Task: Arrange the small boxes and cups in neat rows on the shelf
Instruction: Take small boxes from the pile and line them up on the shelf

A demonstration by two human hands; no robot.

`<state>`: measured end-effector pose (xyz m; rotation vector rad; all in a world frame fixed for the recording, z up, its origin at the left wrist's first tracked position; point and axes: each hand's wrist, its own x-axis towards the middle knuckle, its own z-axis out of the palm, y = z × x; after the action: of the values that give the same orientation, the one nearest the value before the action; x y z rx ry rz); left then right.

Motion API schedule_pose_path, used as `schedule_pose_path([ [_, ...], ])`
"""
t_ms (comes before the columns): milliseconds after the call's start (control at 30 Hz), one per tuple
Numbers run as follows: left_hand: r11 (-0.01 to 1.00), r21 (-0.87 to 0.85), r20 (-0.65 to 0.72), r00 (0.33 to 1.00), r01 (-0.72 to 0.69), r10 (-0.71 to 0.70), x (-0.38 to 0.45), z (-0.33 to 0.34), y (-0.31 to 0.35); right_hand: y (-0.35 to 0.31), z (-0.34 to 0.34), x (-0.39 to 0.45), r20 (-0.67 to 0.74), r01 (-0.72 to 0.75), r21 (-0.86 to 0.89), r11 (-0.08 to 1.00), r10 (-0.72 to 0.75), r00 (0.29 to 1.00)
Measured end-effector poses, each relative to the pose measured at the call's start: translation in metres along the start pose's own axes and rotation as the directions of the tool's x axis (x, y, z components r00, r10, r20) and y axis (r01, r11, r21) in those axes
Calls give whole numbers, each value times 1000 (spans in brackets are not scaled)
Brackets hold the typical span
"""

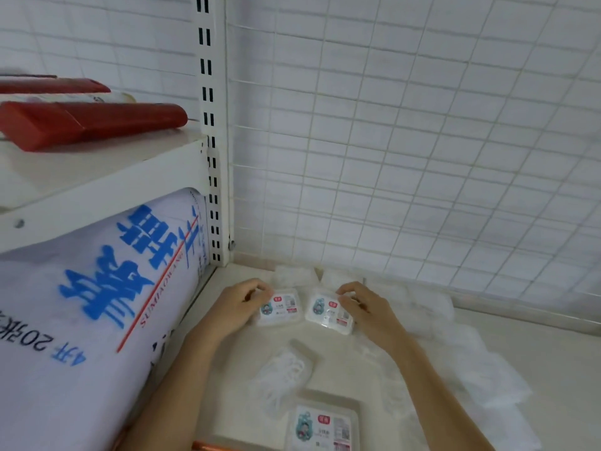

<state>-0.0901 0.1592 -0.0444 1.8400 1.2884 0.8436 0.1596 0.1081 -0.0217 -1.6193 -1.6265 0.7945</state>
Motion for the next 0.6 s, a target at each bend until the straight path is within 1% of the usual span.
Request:
schedule_pose_path([
  [67, 997, 74, -28, 1000, -2, 4, 1, 1, -3, 3, 1, 1, -12, 22, -49, 999, -22, 1000],
  [133, 991, 134, -38, 999, 0, 5, 0, 2, -4, 10, 3, 2, -4, 34, -136, 990, -34, 999],
  [167, 994, 112, -29, 1000, 2, 1, -1, 2, -5, 13, 4, 3, 0, 34, -181, 983, -35, 999],
  [233, 999, 27, 45, 998, 32, -34, -6, 2, -1, 16, 5, 2, 19, 27, -277, 961, -23, 1000],
  [267, 998, 55, 89, 995, 40, -45, -8, 1, 0, 17, 5, 1, 38, 24, -327, 945, -12, 999],
  [333, 956, 293, 153, 987, 5, -52, -9, 2, 0, 17, 4, -1, 83, 33, -402, 915, 1, 997],
  [367, 924, 383, 166, 985, -26, -41, -9, 4, -1, 16, 4, -1, 103, 45, -426, 903, -2, 995],
  [400, 904, 426, 167, 985, -43, -32, -8, 5, -1, 16, 4, -1, 116, 57, -445, 894, -5, 993],
  [500, 900, 435, 137, 990, -38, -24, -5, 8, -3, 14, 6, -1, 128, 82, -495, 865, -21, 992],
  [600, 894, 446, 119, 993, -41, -14, -4, 9, -4, 11, 7, -1, 105, 74, -515, 854, -23, 994],
])
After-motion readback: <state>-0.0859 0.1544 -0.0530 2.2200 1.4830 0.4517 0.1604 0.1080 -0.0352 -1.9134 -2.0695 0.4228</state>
